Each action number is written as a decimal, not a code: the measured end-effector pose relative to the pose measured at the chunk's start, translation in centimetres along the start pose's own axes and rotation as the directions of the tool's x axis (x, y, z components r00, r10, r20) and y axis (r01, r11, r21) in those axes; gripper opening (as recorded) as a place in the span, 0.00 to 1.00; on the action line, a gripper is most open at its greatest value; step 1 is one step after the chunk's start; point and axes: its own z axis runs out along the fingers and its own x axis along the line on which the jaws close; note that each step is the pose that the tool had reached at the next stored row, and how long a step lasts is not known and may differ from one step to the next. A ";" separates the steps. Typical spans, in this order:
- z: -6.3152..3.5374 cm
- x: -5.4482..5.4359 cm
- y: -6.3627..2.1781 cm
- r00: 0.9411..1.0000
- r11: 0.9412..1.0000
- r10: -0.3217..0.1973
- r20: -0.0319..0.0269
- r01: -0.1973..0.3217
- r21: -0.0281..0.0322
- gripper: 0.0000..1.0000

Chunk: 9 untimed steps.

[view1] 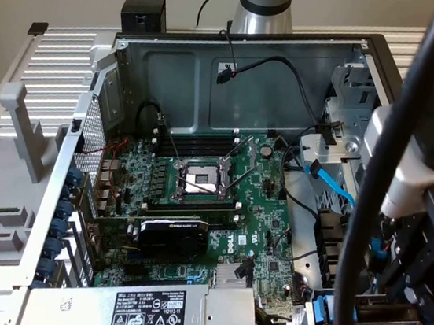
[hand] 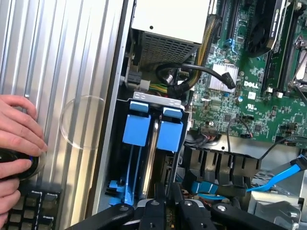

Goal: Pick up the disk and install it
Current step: 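Insert the first disk wire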

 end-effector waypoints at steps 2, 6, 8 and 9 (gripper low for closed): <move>0.00 0.0 0.01 1.000 1.000 0.012 0.001 -0.012 -0.010 0.17; 0.03 0.0 0.00 0.998 0.998 0.059 0.000 -0.059 -0.009 0.17; 0.07 0.0 0.00 0.998 0.998 0.068 -0.003 -0.068 -0.011 0.17; 0.08 -0.2 -0.03 0.998 0.998 0.068 -0.008 -0.068 -0.013 0.17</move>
